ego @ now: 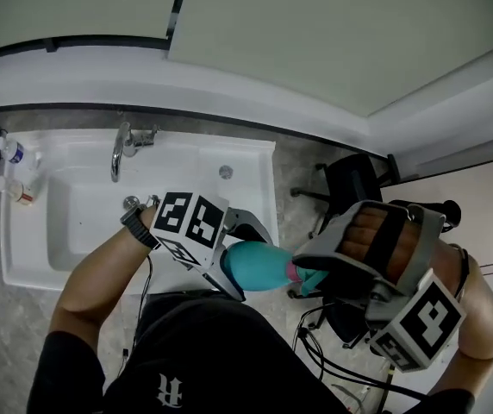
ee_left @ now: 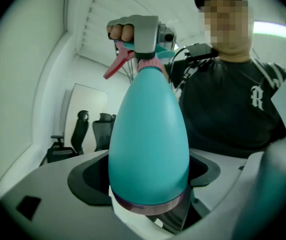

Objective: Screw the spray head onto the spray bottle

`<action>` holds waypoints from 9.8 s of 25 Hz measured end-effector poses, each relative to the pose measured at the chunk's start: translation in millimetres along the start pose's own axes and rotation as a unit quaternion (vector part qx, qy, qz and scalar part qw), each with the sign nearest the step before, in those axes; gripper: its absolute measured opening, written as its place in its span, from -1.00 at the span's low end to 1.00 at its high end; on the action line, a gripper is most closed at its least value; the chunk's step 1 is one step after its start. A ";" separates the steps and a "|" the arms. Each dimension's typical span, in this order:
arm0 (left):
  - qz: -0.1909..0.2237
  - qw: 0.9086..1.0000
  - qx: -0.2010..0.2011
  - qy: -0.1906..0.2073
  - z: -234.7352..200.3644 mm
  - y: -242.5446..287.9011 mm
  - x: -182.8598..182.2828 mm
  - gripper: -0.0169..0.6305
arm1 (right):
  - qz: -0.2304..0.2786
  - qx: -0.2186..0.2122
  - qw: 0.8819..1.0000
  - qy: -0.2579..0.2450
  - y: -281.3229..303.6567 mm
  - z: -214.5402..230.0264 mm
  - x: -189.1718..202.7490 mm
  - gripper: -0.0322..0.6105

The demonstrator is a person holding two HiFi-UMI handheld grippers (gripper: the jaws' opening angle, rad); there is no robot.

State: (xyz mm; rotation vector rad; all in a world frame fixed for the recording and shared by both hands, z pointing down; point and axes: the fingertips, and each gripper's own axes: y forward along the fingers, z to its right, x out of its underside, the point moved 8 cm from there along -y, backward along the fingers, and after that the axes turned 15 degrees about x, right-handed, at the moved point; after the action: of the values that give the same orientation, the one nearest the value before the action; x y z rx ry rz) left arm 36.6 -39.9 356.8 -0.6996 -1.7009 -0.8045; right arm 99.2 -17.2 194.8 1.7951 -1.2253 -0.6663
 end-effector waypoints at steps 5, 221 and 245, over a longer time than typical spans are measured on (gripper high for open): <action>-0.016 0.998 -0.056 -0.010 -5.7 -6.5 1.9 0.35 | -0.040 0.001 0.996 0.081 8.7 -1.5 10.7 -0.47; 0.047 0.929 -0.363 -0.055 -36.6 0.7 12.0 0.35 | -0.151 -0.027 0.824 0.545 16.0 27.1 77.5 -0.57; 0.075 0.993 -0.091 -0.011 -5.2 22.0 22.1 0.35 | -0.031 -0.002 0.998 -0.055 -13.0 20.0 -12.6 -0.07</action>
State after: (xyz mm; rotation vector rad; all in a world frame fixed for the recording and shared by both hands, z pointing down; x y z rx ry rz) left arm 51.3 -29.6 382.8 -0.9525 -1.5853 -0.8548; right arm 84.7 -10.2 173.1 1.8193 -1.2439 -0.8106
